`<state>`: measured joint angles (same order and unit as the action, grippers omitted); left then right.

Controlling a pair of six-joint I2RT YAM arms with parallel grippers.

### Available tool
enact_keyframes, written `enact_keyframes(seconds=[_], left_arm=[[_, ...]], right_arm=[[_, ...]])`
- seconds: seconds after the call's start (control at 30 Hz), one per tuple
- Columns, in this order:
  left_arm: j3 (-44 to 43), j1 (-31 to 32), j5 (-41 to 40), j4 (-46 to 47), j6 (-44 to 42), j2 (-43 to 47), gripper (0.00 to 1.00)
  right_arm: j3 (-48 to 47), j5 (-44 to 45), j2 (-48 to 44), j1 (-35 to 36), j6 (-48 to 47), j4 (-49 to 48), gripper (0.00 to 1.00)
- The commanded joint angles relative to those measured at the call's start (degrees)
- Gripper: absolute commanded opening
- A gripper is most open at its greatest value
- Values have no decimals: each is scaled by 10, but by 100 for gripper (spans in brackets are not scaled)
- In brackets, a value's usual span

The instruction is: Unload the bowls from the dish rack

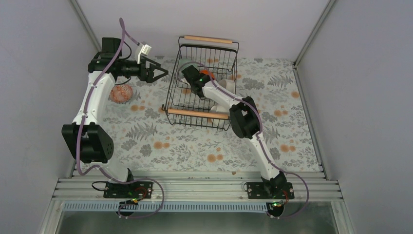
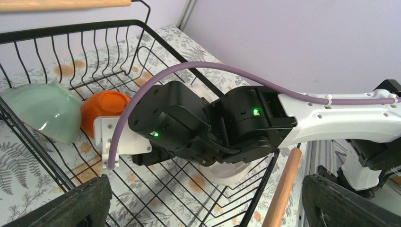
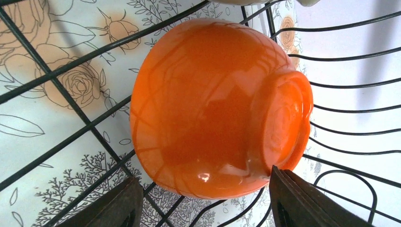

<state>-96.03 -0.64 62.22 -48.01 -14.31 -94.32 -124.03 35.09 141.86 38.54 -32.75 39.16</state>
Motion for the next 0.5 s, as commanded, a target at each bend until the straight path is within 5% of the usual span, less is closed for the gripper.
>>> enact_keyframes(seconds=[0.0,0.13,0.47], left_arm=[[4,-4,20,15,0,17,100],[5,-4,21,15,0,16,100],[9,-7,24,17,0,22,100]], right_arm=[[-4,19,-3,-3,0,-11,65],[-13,-6,0,-4,8,17,85],[-11,3,12,-3,13,-21,84]])
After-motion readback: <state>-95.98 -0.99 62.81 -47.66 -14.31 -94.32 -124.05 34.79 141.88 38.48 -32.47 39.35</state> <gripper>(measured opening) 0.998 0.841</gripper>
